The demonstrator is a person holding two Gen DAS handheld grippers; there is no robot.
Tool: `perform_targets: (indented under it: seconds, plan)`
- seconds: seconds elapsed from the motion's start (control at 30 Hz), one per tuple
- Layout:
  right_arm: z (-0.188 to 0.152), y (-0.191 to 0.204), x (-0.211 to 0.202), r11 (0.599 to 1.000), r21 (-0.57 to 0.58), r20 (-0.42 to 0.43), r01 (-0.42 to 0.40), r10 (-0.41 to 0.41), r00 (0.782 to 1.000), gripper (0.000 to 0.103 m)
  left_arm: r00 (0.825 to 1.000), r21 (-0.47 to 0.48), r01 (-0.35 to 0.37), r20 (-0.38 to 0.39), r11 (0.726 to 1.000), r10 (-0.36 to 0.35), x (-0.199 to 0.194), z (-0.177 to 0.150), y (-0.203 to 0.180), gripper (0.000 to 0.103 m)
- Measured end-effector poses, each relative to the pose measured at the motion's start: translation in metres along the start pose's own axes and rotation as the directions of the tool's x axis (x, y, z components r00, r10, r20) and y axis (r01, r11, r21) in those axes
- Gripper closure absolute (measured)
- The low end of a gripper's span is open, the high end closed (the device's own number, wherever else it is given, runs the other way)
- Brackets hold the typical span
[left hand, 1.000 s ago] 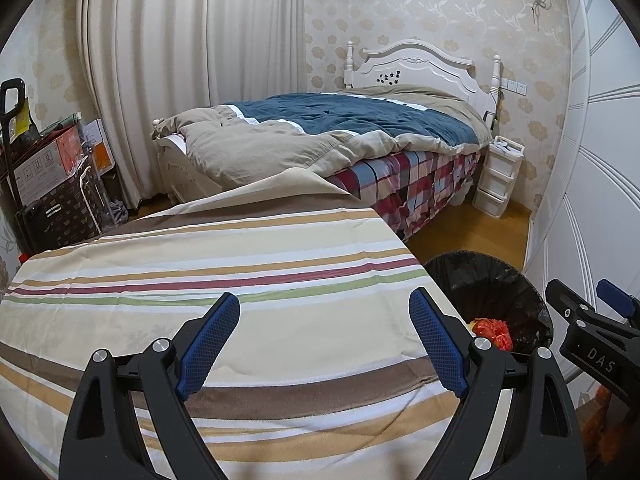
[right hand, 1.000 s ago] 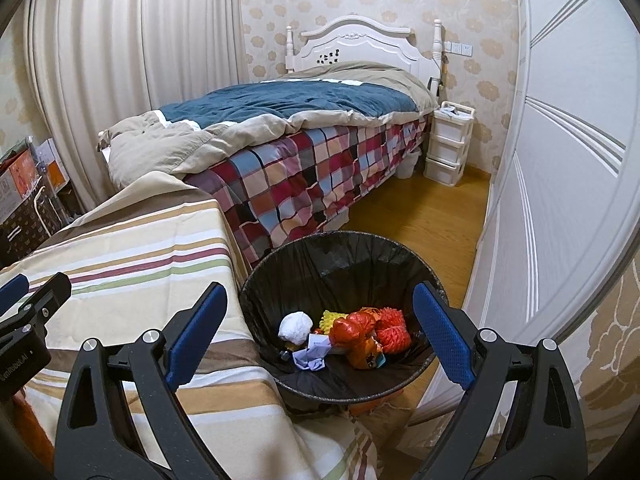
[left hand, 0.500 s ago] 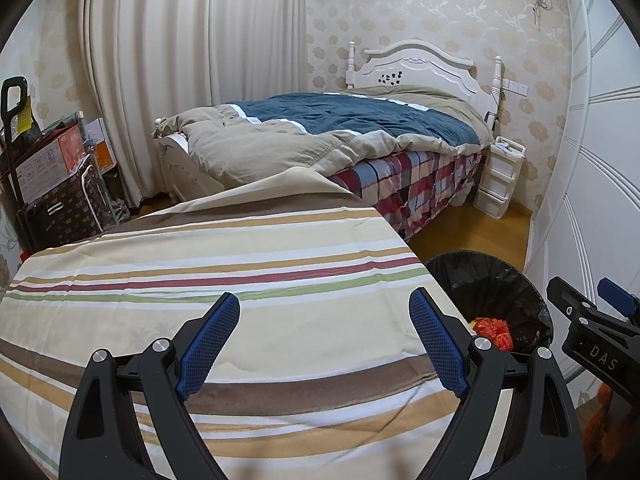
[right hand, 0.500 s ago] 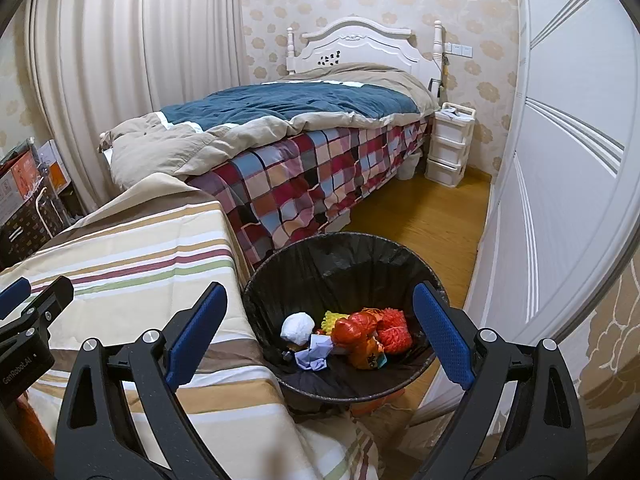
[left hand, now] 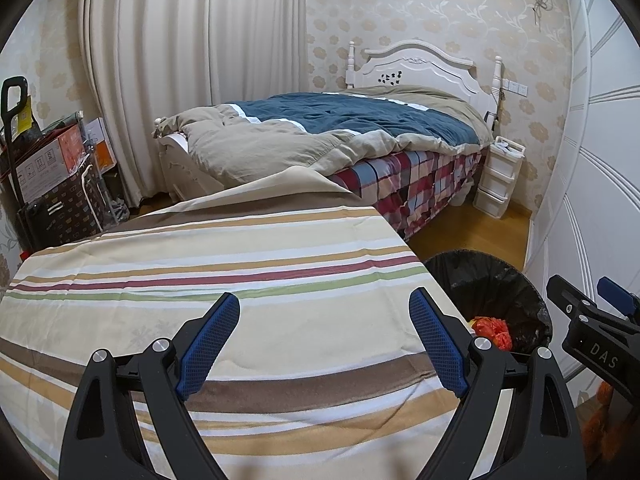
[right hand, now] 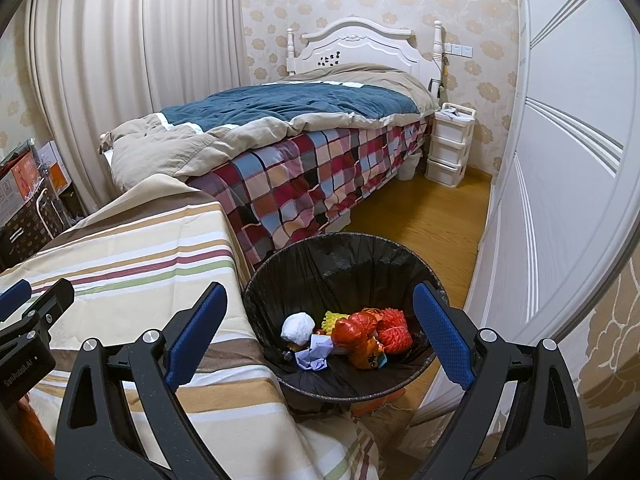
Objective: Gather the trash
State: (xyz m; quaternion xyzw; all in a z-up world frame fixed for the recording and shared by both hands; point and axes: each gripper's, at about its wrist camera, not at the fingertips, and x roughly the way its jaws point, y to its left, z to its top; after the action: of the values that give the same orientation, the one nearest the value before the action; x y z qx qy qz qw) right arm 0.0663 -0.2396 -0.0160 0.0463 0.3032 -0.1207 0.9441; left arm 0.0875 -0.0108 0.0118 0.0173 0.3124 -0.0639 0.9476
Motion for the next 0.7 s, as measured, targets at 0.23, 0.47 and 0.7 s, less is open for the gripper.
perform_targets:
  seconds: [0.23, 0.47, 0.7]
  plan:
    - [0.0008, 0.0014, -0.0019, 1.000, 0.000, -0.002, 0.001, -0.001, 1.000, 0.011, 1.000, 0.000, 0.000, 0.000, 1.000, 0.000, -0.0007, -0.0001, 0.0002, 0.017]
    - [-0.0004, 0.0002, -0.0010, 1.000, 0.001, -0.002, 0.000, 0.000, 1.000, 0.011, 1.000, 0.003, 0.001, 0.001, 1.000, -0.001, -0.0020, -0.0007, -0.0001, 0.017]
    - [-0.0005, 0.0000, -0.0009, 1.000, 0.000, -0.002, 0.001, -0.001, 1.000, 0.011, 1.000, 0.006, 0.004, 0.004, 1.000, -0.004, -0.0046, -0.0011, -0.0009, 0.017]
